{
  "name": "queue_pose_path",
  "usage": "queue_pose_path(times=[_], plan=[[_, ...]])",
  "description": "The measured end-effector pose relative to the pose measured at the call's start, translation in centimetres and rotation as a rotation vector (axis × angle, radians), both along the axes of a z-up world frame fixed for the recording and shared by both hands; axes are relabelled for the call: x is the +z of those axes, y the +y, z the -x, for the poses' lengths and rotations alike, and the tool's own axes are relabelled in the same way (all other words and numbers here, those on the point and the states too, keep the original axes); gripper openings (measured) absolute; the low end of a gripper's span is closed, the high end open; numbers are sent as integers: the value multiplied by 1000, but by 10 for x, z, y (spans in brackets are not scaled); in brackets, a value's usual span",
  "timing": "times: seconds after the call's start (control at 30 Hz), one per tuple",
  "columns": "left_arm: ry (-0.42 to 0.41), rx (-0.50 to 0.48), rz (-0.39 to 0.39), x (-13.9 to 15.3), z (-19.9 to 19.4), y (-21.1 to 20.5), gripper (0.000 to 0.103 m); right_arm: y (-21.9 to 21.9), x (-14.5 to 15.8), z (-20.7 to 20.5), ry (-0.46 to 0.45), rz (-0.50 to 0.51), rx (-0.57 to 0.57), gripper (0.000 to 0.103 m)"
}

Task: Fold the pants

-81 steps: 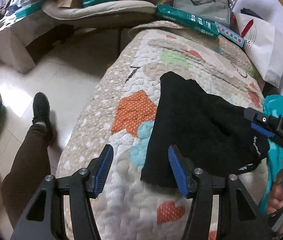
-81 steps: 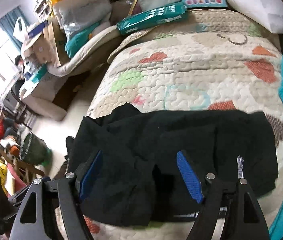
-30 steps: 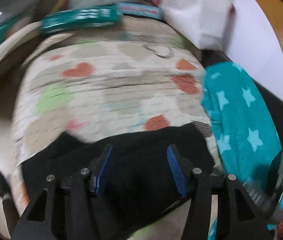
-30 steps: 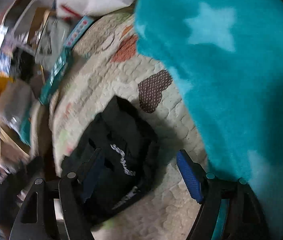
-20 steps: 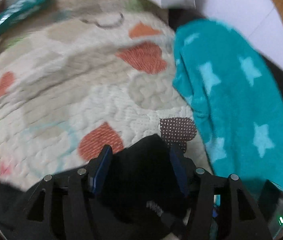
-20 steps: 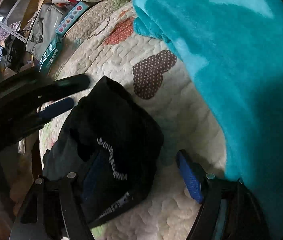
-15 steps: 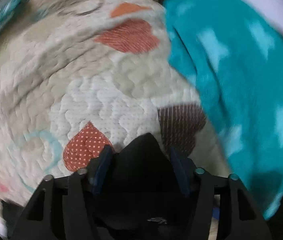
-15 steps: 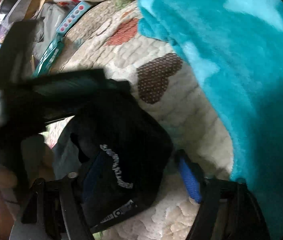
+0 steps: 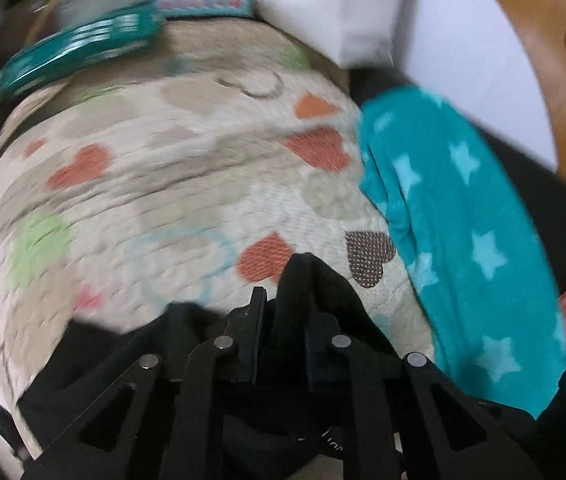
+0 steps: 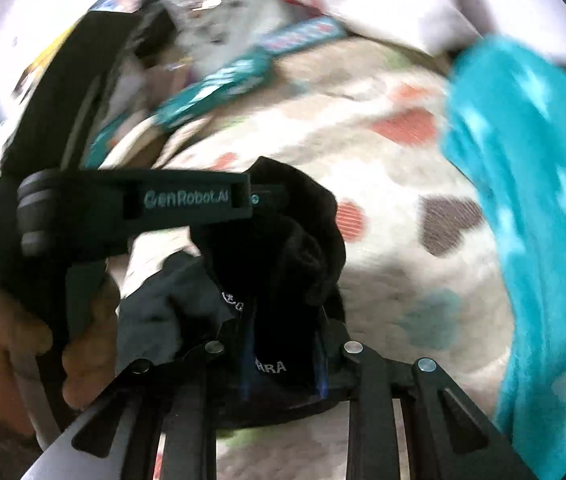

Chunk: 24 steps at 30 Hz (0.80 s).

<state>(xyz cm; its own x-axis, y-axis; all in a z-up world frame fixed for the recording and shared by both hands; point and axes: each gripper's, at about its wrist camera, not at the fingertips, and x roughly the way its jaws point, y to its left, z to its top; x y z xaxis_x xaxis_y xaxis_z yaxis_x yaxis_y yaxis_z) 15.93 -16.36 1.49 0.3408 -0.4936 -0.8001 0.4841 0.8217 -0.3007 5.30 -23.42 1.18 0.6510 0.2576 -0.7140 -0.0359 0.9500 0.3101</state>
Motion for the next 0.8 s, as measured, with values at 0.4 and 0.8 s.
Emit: queue_pose_path(times=[0.4, 0.8], plan=[[90, 390, 261, -39, 17, 210, 19, 184, -11, 1, -68, 344, 453, 27], [228, 562, 444, -84, 37, 308, 51, 220, -44, 58, -78, 466, 717, 80]])
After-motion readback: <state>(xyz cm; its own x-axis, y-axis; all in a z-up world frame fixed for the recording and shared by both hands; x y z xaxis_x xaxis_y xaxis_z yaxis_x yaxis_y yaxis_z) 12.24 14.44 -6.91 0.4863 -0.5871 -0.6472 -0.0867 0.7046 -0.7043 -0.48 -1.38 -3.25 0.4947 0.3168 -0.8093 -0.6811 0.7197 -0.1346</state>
